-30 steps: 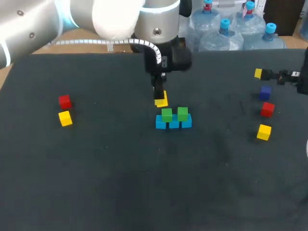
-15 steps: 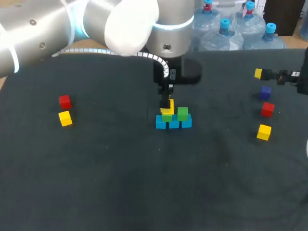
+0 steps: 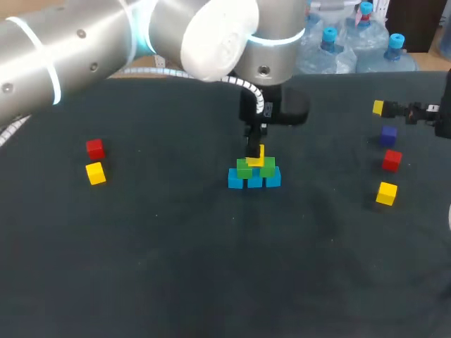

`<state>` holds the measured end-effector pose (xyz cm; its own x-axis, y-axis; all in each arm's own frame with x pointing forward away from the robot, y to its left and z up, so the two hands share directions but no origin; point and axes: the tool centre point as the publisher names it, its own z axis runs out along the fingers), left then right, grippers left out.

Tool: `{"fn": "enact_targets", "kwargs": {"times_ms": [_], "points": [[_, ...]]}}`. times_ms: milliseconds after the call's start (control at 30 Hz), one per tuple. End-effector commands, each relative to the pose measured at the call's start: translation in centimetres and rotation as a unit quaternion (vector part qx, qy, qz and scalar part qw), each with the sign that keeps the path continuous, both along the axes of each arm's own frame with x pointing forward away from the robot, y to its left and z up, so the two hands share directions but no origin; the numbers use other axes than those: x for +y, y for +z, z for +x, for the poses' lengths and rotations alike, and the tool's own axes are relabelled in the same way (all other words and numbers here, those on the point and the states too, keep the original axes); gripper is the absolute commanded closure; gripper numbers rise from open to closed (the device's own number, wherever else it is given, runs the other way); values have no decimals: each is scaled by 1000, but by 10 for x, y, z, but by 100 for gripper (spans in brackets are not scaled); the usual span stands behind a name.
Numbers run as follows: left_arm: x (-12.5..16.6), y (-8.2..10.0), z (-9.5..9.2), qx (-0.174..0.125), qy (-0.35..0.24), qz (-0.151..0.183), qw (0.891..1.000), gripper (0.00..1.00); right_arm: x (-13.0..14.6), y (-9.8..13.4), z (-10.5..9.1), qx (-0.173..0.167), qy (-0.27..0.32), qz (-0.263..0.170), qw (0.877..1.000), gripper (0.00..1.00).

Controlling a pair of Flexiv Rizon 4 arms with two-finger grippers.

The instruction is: Place the blue cubes, place green cubes on the blue cubes, place the yellow cubes on the green cubes, then place the red cubes on the yellow cubes, and place purple cube on the red cubes.

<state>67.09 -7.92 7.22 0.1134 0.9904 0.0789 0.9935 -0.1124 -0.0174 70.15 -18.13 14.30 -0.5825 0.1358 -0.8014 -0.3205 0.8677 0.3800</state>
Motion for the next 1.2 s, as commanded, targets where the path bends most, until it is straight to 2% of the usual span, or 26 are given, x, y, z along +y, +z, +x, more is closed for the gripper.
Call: {"fn": "enact_targets", "kwargs": {"times_ms": [33,500,900,1200], "points": [[-4,-2,12,14,9,12,1000,100,-1,1,0,1,1,1,1000,0],[2,3,30,16,39,4,999,100,-1,1,0,1,1,1,1000,0],[8,1,11,42,53,5,998,100,-1,1,0,1,1,1,1000,0],[5,-3,7,47,59,0,997,100,-1,1,0,1,1,1,1000,0]]}}
